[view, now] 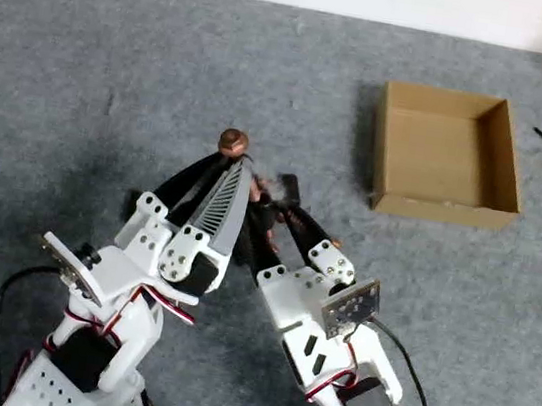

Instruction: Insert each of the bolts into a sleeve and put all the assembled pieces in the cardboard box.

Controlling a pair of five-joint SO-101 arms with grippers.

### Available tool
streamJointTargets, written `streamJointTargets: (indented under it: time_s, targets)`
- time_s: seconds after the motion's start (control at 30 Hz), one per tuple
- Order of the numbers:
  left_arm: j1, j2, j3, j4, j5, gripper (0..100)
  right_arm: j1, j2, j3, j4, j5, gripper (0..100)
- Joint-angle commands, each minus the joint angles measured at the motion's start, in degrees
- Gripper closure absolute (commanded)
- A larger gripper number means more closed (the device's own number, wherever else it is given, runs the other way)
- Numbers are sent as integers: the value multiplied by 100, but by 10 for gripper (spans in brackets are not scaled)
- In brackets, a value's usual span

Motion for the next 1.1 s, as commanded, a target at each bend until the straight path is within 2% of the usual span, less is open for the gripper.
streamJointTargets:
  time_s: [0.0,0.13,0.4,0.77,0.9,1.07]
  targets:
    - [356,-75,-22,0,9,995,-84,-119,655,-13,62,994]
    - [462,-66,-22,0,0,995,-207,-119,655,101,62,994]
    - [110,-66,127,0,9,995,-180,-119,655,75,70,994]
    - [127,-66,145,18,18,995,-171,-119,655,75,70,994]
    - [110,-75,66,615,26,995,-171,-119,655,75,220,994]
    - [127,-75,-382,1846,35,995,-171,-119,655,75,607,994]
